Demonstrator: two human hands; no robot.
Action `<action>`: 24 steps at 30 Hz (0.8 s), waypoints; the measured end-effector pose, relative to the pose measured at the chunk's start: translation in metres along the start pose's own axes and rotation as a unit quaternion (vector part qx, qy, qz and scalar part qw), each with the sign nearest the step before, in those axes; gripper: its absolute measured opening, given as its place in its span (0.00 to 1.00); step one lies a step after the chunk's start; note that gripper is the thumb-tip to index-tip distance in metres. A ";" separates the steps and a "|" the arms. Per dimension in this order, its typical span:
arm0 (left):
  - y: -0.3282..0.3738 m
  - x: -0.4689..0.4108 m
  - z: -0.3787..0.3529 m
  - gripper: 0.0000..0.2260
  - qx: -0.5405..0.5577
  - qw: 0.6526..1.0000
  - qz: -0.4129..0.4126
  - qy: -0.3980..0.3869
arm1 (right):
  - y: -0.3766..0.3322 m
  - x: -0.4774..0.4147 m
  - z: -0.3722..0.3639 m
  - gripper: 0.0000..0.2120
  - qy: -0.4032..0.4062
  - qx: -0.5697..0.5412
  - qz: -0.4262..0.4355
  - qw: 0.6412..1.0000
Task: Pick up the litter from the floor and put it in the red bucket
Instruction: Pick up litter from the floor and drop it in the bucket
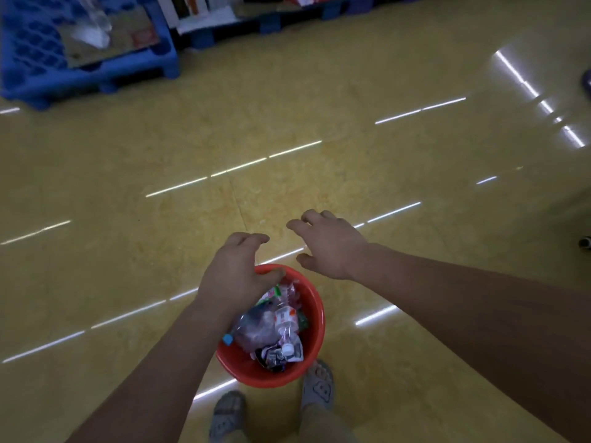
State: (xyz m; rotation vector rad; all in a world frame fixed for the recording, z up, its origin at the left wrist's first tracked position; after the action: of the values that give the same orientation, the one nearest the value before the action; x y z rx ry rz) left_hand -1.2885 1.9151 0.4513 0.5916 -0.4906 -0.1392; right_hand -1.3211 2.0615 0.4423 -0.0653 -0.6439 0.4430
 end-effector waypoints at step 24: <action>0.146 0.108 0.214 0.30 -0.087 0.975 -0.199 0.046 | -0.073 0.216 0.152 0.30 0.135 -0.016 -0.217 0.967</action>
State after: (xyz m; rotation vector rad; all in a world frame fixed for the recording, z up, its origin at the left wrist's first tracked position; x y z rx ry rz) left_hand -1.2985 1.8997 0.7313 0.5152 -0.2608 -0.5279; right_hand -1.2304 2.0740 0.7004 -0.0138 -0.3800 -0.0020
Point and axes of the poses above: each hand's wrist, its own x-axis away from the middle knuckle, its own z-axis out of the back of the hand, y = z × x, the point moved 8 cm from there along -x, towards the middle knuckle, and after that the axes turned 11 degrees about -y, right-handed, at the moved point
